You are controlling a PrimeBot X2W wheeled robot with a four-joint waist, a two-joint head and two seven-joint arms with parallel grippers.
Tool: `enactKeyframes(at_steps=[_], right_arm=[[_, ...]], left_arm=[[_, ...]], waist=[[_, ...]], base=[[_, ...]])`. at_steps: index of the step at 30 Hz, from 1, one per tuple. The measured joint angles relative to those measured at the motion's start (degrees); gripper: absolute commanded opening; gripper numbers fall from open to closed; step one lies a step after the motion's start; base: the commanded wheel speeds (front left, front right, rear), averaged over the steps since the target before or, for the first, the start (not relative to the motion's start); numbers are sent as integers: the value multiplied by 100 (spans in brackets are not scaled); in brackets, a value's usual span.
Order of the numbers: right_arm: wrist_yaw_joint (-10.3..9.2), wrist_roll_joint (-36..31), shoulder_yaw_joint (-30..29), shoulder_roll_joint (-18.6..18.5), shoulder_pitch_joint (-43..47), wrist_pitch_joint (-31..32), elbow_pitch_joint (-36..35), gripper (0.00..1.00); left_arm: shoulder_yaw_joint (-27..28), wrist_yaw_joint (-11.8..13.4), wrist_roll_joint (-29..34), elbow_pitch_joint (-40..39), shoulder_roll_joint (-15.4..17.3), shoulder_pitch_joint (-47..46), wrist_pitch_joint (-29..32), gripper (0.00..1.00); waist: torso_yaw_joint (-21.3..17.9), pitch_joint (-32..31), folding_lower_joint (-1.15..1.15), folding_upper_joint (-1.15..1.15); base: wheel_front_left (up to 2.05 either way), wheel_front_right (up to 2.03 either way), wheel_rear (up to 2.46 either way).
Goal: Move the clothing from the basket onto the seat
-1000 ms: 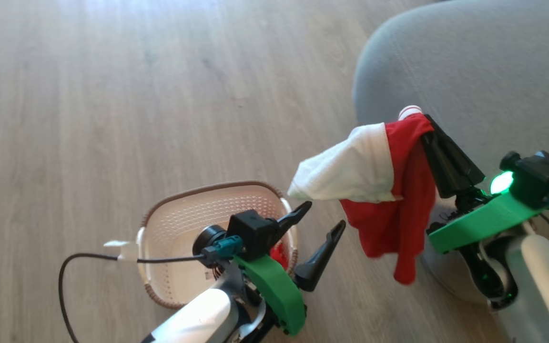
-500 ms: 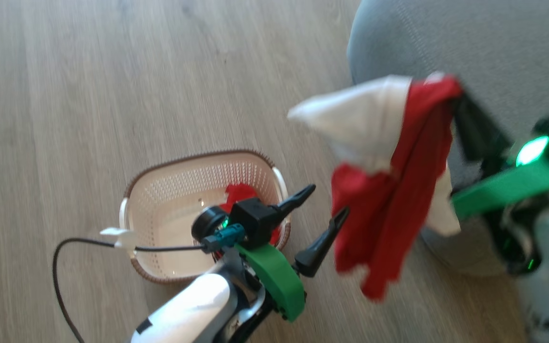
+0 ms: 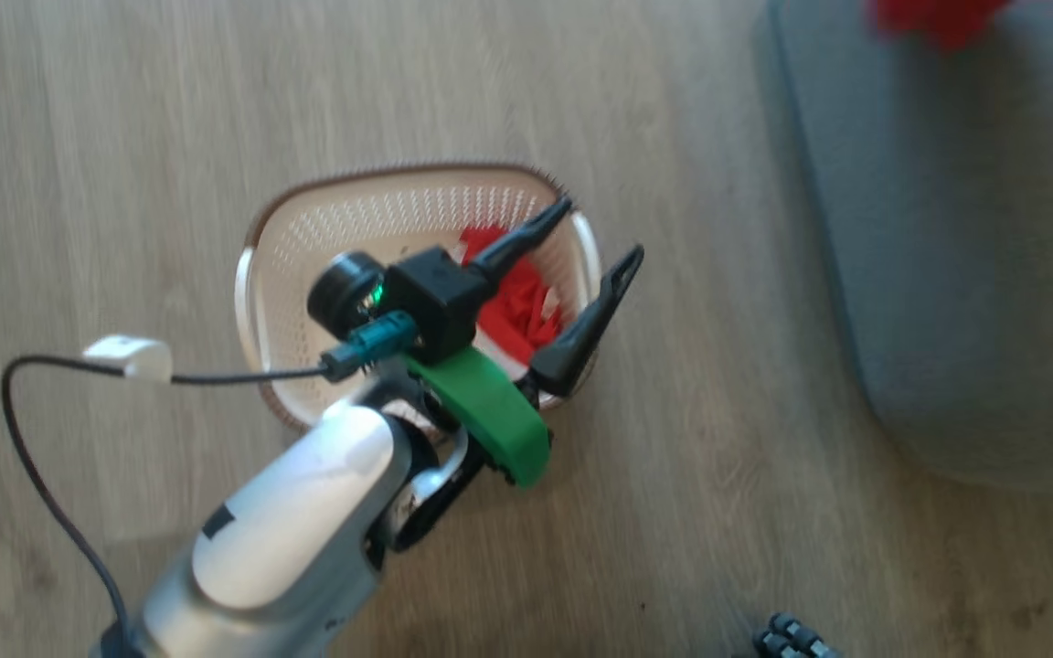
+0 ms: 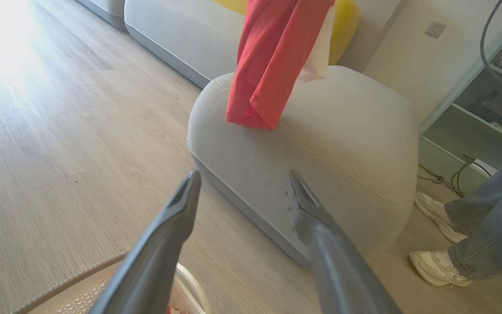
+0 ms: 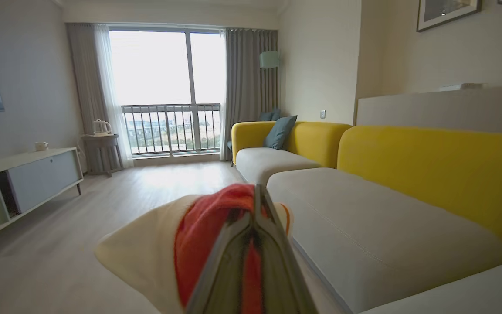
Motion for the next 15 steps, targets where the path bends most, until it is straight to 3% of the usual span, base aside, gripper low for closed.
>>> enactKeyframes(at_steps=[4, 8, 15], right_arm=[[0, -900, -805, -570, -1130, 291, 291, 0], [0, -1699, -1549, -1051, -1674, 538, 320, 0], [0, -2239, -2303, -1087, -1638, 622, 454, 0]], left_arm=[[107, -21, 31, -67, 42, -101, -78, 100], [245, -15, -34, -160, 180, -90, -194, 100], [463, 99, -153, -433, 447, 235, -226, 100]], waist=[[264, 400, -1, 0], [543, 764, -2, 0], [796, 1336, -1, 0]], base=[[0, 0, 0], [0, 0, 0], [0, 0, 0]])
